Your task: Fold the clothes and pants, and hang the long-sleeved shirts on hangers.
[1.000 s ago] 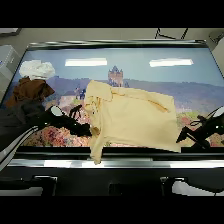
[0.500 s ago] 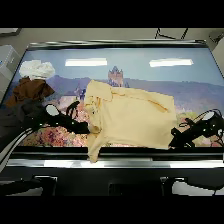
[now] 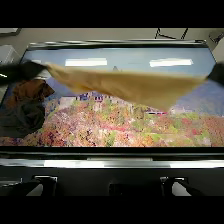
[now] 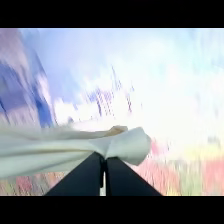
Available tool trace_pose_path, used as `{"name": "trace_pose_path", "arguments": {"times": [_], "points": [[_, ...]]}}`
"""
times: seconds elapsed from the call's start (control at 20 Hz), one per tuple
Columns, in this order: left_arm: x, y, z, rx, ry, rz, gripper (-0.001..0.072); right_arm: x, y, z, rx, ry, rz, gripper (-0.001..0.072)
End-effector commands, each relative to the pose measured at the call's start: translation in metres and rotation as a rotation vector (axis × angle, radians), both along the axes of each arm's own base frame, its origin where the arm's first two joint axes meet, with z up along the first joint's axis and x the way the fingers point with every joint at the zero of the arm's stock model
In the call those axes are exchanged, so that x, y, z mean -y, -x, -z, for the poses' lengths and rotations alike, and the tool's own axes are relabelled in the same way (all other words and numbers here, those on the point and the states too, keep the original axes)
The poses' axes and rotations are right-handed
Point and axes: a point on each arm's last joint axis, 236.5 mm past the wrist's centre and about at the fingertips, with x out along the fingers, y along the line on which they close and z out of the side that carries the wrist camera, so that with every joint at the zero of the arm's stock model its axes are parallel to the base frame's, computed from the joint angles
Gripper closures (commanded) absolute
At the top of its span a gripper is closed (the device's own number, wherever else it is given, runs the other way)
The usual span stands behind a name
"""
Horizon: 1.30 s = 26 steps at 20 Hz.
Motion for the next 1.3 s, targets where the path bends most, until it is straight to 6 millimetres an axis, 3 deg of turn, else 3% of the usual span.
{"name": "trace_pose_path", "arguments": {"times": [0.0,0.1,0.25,0.35,0.45,0.5,0.55,0.7,0.8,0.95,1.0,1.1,1.15,1.25], "points": [[-0.040,0.099,-0.210,0.572,0.046,-0.181,0.0679,-0.033,0.067,-0.228,0.628,0.183,0.032,0.0680],[-0.042,0.156,-0.258,0.750,0.079,-0.215,0.0679,-0.050,0.117,-0.282,0.814,0.231,0.055,0.0680],[-0.052,0.196,-0.290,0.894,0.100,-0.274,0.0679,-0.059,0.150,-0.320,0.958,0.195,0.098,0.0681],[-0.062,0.197,-0.298,0.932,0.094,-0.315,0.0680,-0.057,0.146,-0.323,0.969,0.149,0.114,0.0681],[-0.066,0.171,-0.282,0.873,0.046,-0.328,0.0680,-0.056,0.122,-0.303,0.895,0.104,0.081,0.0681],[-0.065,0.151,-0.265,0.808,0.021,-0.318,0.0680,-0.055,0.103,-0.283,0.816,0.077,0.059,0.0681],[-0.065,0.128,-0.243,0.732,0.000,-0.306,0.0680,-0.052,0.082,-0.255,0.716,0.050,0.035,0.0681],[-0.071,0.039,-0.142,0.442,-0.032,-0.287,0.0680,-0.045,0.006,-0.136,0.326,-0.080,-0.051,0.0681],[-0.079,-0.016,-0.055,0.251,-0.069,-0.281,0.0679,-0.045,-0.045,-0.044,0.098,-0.112,-0.079,0.0681],[-0.090,-0.078,0.092,-0.033,-0.109,-0.279,0.0678,-0.064,-0.101,0.094,-0.200,-0.086,-0.110,0.0680],[-0.093,-0.090,0.138,-0.126,-0.109,-0.282,0.0678,-0.076,-0.116,0.132,-0.265,-0.103,-0.113,0.0680],[-0.091,-0.102,0.217,-0.300,-0.089,-0.268,0.0679,-0.098,-0.130,0.188,-0.374,-0.165,-0.085,0.0679],[-0.085,-0.104,0.248,-0.383,-0.057,-0.250,0.0678,-0.108,-0.131,0.211,-0.426,-0.186,-0.075,0.0679],[-0.068,-0.104,0.286,-0.504,0.035,-0.220,0.0677,-0.121,-0.131,0.243,-0.495,-0.201,-0.074,0.0678]]}}
